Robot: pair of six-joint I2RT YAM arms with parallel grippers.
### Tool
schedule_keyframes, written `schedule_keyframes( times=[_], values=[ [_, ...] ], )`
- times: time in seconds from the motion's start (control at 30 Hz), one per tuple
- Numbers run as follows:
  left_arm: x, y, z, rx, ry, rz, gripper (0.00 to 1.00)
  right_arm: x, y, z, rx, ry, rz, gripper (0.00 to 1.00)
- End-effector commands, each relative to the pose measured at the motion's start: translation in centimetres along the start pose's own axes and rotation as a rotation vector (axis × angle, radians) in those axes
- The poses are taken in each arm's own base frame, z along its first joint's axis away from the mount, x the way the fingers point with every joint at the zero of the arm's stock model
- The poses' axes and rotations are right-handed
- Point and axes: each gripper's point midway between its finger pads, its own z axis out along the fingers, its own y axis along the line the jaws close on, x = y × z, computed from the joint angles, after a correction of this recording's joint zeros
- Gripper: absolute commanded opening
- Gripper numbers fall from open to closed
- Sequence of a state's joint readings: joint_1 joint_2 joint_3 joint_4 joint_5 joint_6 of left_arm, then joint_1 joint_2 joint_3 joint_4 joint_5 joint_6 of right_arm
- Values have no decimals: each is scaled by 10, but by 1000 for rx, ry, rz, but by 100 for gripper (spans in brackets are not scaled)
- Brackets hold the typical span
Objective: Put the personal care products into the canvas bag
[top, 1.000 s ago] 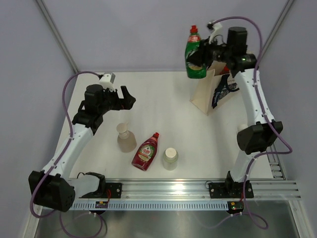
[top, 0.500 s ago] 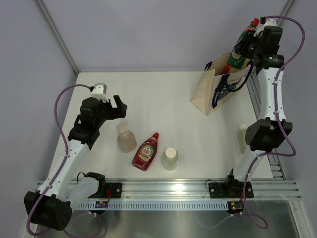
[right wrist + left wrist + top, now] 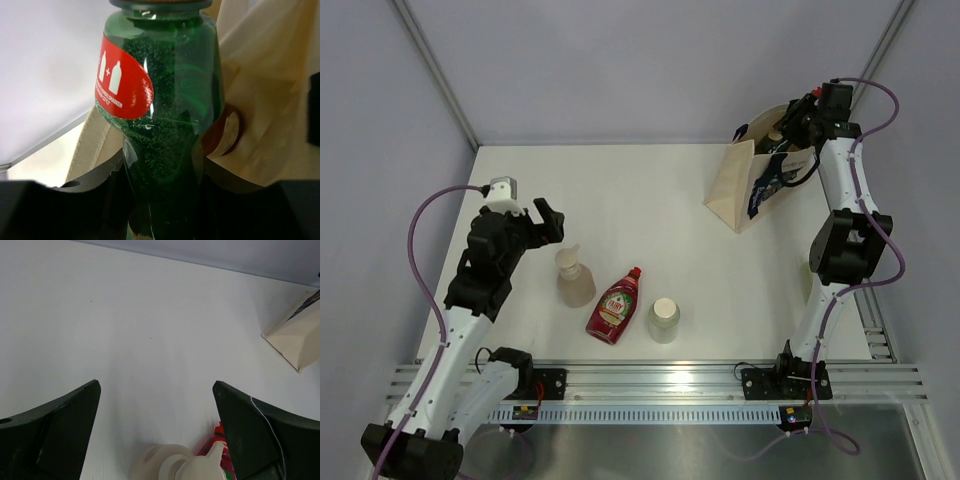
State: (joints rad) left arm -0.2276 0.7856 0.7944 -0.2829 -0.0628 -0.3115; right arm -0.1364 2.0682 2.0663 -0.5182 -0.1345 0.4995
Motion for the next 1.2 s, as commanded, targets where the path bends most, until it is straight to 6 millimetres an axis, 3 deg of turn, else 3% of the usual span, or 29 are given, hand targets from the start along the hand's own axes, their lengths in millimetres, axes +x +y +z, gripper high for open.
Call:
schedule_keyframes(
  times=[0.0, 0.13, 0.17, 0.23, 0.27, 0.4, 0.5, 0.73, 0.83, 0.87, 0.93, 0.97, 1.07, 1.17],
  values=[
    [-5, 7, -4, -40, -36, -26, 99, -13, 51, -12, -187, -37, 112, 10],
    [-8, 8, -8, -47, -49, -44, 99, 12, 53, 0, -203, 37, 146, 17],
    [-8, 9, -9, -49, -53, -47, 99, 17, 54, 2, -209, 52, 146, 26],
    [-11, 8, -11, -47, -66, -52, 99, 27, 53, 9, -212, 76, 140, 34],
    [-14, 7, -13, -45, -78, -59, 99, 31, 52, 12, -217, 88, 136, 49],
    [-17, 13, -19, -79, -108, -117, 99, 21, 51, 8, -218, 54, 45, 83],
    [-13, 18, -24, -105, -117, -157, 99, 8, 56, -3, -243, 21, -20, 96],
    [2, 22, -36, -106, -100, -160, 99, -15, 62, -37, -336, -2, -84, 99],
    [6, 9, -42, -18, -94, -141, 99, -22, 73, -66, -467, -1, -200, 100],
    [8, 6, -43, 3, -85, -137, 99, -20, 86, -88, -562, 5, -255, 99],
    [17, -3, -44, 59, -55, -134, 99, -25, 94, -110, -633, -59, -434, 100],
    [19, -5, -47, 78, -54, -128, 99, -22, 108, -135, -726, -63, -512, 99],
    [31, -21, -51, 187, -32, -98, 99, -9, 121, -173, -863, -86, -732, 99],
    [35, -25, -56, 227, -35, -63, 99, 19, 126, -208, -1051, -107, -978, 99]
  ],
)
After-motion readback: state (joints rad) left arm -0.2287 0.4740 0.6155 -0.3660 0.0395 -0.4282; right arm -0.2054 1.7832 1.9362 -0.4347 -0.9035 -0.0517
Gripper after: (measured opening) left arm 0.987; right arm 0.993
